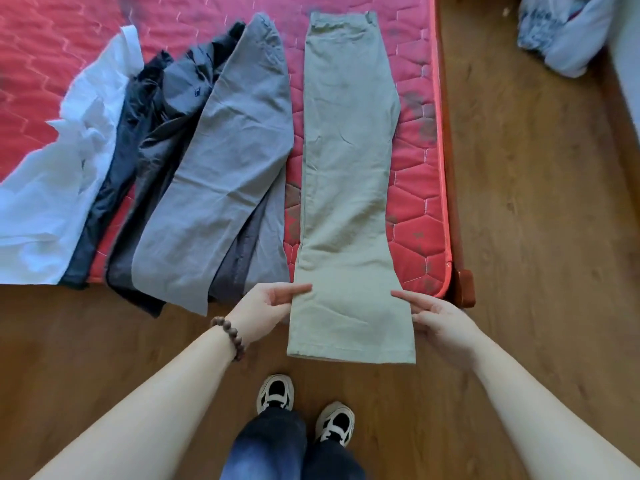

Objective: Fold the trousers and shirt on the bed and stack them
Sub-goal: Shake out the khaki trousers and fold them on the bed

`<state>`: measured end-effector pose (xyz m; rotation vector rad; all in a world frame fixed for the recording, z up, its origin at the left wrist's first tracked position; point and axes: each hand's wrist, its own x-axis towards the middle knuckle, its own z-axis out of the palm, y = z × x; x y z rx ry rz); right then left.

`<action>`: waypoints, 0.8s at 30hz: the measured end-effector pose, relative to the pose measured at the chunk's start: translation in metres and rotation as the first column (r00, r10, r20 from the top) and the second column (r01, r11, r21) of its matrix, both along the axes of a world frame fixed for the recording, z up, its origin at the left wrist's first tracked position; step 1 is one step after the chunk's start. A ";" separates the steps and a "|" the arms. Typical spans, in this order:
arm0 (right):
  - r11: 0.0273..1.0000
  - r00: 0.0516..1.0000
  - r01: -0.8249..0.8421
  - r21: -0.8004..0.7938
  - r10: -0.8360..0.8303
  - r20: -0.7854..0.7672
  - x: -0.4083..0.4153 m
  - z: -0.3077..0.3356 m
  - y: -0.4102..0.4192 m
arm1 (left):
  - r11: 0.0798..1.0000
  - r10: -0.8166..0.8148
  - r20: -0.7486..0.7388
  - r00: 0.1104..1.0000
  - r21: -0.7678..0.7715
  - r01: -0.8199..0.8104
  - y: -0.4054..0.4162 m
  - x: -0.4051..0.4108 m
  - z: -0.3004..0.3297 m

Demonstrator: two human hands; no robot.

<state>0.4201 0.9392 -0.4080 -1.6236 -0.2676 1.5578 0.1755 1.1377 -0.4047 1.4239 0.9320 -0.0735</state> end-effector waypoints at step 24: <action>0.982 0.950 0.181 0.057 -0.190 0.249 0.262 -0.036 0.392 | 0.831 0.498 0.060 0.865 -0.318 -0.457 0.344 0.298 -0.055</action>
